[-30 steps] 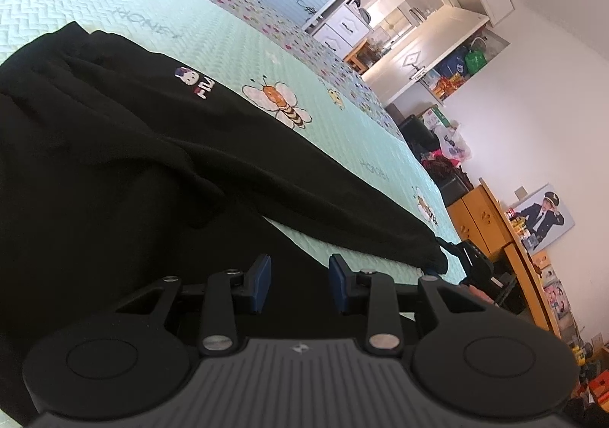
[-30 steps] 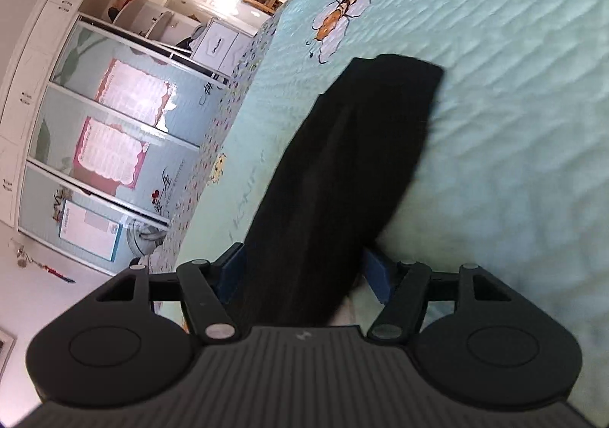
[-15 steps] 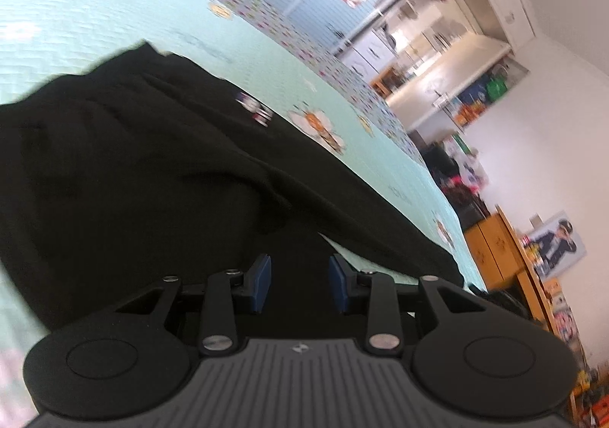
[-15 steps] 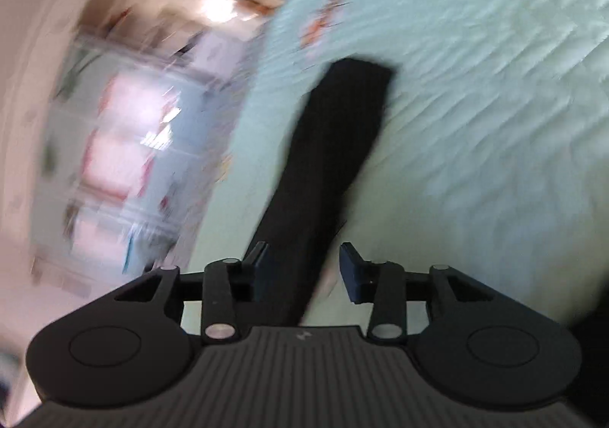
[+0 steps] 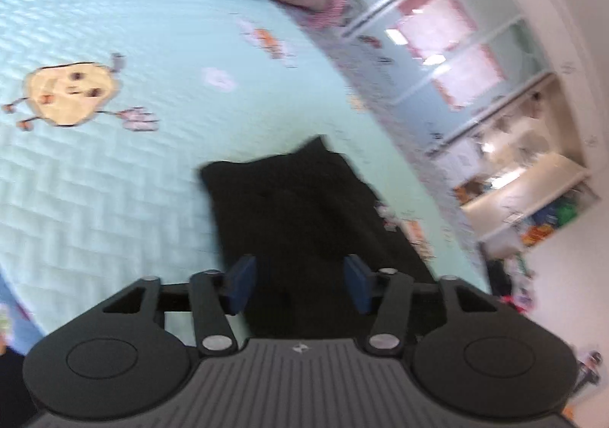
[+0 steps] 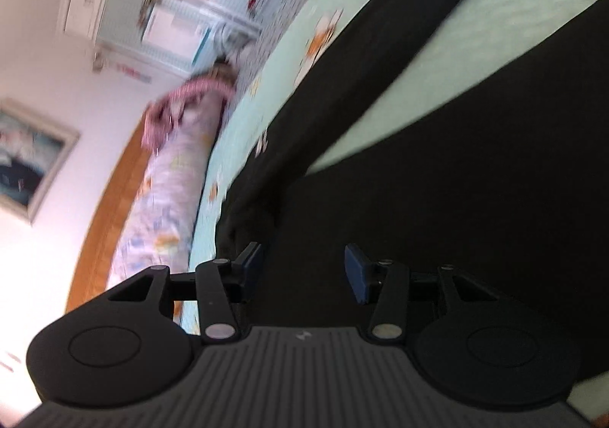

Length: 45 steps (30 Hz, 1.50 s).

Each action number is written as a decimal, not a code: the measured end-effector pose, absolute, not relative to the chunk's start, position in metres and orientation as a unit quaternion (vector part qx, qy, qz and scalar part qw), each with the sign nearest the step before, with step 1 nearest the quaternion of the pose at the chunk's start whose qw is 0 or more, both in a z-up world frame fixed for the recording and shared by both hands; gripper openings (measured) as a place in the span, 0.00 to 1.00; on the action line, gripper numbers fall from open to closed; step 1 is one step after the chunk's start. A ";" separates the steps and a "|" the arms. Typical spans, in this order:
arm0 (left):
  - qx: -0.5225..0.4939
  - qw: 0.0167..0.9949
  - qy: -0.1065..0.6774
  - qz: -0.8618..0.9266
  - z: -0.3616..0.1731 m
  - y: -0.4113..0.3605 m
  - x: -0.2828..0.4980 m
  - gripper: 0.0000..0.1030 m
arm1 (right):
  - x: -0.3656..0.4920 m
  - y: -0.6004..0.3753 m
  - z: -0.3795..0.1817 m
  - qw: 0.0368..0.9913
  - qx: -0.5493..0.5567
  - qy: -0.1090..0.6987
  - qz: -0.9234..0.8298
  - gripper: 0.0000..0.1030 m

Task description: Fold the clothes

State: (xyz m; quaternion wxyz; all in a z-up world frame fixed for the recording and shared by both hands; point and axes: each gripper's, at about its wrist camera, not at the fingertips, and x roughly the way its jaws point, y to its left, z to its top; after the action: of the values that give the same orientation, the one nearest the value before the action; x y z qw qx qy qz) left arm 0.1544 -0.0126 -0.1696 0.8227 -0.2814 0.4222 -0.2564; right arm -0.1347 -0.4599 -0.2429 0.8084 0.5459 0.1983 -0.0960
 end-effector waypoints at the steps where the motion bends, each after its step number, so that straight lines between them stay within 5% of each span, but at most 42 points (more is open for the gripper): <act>1: -0.279 0.822 0.432 -0.245 -0.172 -0.012 0.159 0.56 | -0.133 -0.454 -0.242 0.807 0.546 0.205 -0.091 0.52; 12: -0.324 0.780 0.493 -0.207 -0.205 -0.033 0.223 0.66 | -0.143 -0.431 -0.240 0.797 0.543 0.243 -0.106 0.57; 13: -0.328 0.780 0.491 -0.207 -0.207 -0.034 0.224 0.53 | -0.144 -0.430 -0.241 0.795 0.543 0.247 -0.109 0.57; 14: -0.331 0.780 0.488 -0.208 -0.209 -0.036 0.225 0.21 | -0.146 -0.429 -0.243 0.793 0.544 0.249 -0.110 0.57; 15: -0.334 0.782 0.482 -0.209 -0.209 -0.035 0.222 0.05 | -0.147 -0.428 -0.244 0.792 0.545 0.251 -0.111 0.57; 20: -0.336 0.827 0.403 -0.201 -0.187 -0.003 0.171 0.03 | -0.143 -0.422 -0.247 0.792 0.545 0.257 -0.103 0.57; 27: -0.320 0.810 0.447 -0.207 -0.186 0.020 0.162 0.10 | -0.145 -0.411 -0.251 0.790 0.547 0.268 -0.076 0.57; 32: -0.315 0.796 0.469 -0.219 -0.184 0.015 0.137 0.42 | -0.157 -0.401 -0.248 0.788 0.547 0.274 -0.076 0.57; 35: -0.311 0.787 0.483 -0.226 -0.182 0.012 0.122 0.51 | -0.176 -0.402 -0.251 0.777 0.563 0.270 -0.085 0.57; 45: -0.281 0.756 0.525 -0.274 -0.187 -0.023 0.083 0.52 | -0.242 -0.423 -0.261 0.735 0.631 0.205 -0.141 0.57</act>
State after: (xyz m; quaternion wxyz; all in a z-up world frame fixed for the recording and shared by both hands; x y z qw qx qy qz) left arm 0.0827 -0.0233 -0.1874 0.7558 -0.2808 0.5245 -0.2736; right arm -0.2420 -0.4235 -0.2609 0.7351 0.6306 0.2050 -0.1412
